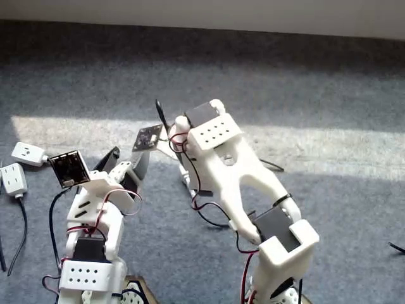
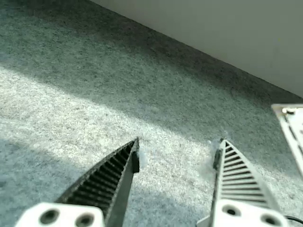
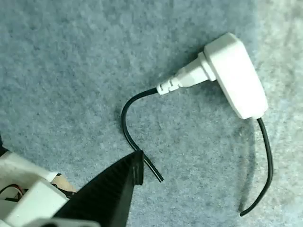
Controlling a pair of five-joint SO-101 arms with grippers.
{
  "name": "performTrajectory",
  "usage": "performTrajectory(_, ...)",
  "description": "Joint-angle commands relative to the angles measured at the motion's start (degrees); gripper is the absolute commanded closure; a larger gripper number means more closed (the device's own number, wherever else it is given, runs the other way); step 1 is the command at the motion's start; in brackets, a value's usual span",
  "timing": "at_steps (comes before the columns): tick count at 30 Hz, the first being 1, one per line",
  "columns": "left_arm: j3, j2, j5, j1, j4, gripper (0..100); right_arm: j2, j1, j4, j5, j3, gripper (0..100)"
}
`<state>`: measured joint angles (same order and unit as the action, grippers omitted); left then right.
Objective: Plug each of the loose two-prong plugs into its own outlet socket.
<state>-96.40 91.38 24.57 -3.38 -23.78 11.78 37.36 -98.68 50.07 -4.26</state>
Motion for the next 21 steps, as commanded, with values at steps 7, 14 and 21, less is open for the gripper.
performTrajectory(7,0.0,0.7,-0.5,0.9,-0.2,74,2.9,0.9,6.0,2.1,0.1,38.2)
performTrajectory(14,0.0,0.7,-0.5,0.9,-0.1,74,7.0,2.1,9.1,2.1,0.1,38.2)
performTrajectory(21,0.0,0.7,-0.5,0.9,-0.1,74,13.0,3.7,11.6,-2.7,-5.1,45.7)
